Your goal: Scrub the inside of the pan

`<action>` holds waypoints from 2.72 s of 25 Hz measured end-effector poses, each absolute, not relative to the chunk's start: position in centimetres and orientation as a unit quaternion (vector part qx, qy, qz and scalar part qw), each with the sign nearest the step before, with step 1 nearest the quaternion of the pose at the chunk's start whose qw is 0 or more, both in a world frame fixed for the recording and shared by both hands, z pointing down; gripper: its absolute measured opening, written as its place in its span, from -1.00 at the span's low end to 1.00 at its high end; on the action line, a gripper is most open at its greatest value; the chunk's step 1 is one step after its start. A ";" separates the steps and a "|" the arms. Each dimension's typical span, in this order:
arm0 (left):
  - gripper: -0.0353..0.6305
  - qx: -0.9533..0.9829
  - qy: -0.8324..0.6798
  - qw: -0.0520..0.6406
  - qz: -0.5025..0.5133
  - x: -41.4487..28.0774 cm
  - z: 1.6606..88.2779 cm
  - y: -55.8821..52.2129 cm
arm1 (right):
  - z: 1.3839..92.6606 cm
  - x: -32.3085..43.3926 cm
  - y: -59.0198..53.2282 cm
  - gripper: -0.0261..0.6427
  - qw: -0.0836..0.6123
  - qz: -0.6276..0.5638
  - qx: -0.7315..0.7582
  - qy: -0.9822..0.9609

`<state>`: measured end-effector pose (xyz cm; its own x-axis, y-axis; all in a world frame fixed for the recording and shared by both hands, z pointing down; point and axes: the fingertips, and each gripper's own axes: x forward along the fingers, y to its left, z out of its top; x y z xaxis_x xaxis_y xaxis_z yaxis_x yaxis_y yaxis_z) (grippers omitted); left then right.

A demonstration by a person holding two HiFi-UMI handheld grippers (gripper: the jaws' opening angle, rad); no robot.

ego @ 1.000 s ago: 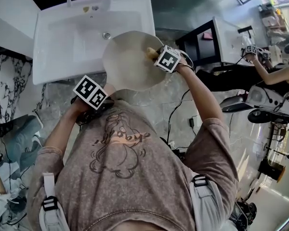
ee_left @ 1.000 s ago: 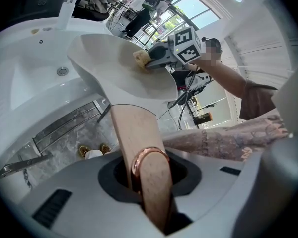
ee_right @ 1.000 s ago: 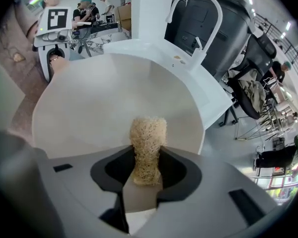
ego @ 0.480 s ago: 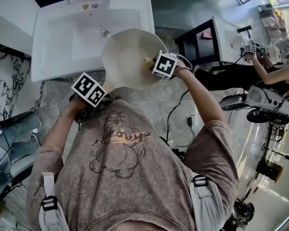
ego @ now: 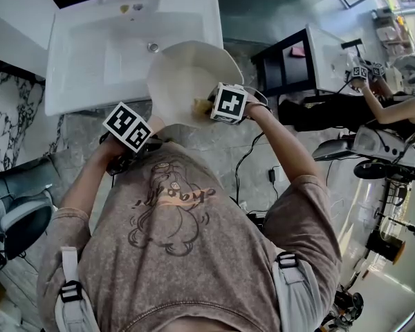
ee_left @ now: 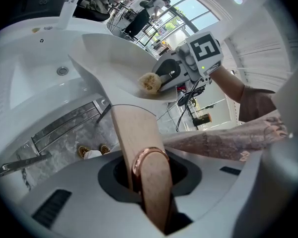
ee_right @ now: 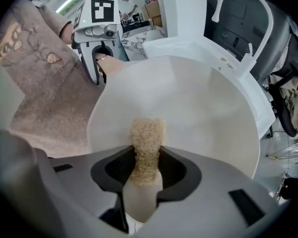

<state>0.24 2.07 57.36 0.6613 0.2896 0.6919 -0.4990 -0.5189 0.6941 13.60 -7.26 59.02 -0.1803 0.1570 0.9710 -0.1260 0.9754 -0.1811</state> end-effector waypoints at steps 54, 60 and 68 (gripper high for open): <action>-0.60 0.765 -0.052 0.499 0.404 1.4 56.9 2.8 | 60.7 -0.4 -17.0 -0.46 0.538 0.073 0.086 -0.836; -0.60 0.764 -0.051 0.498 0.407 1.2 57.1 2.8 | 61.4 0.3 -19.3 -0.46 0.542 0.064 0.124 -0.828; -0.60 0.762 -0.051 0.504 0.404 1.3 57.1 2.8 | 61.8 1.6 -22.2 -0.46 0.549 0.051 0.154 -0.820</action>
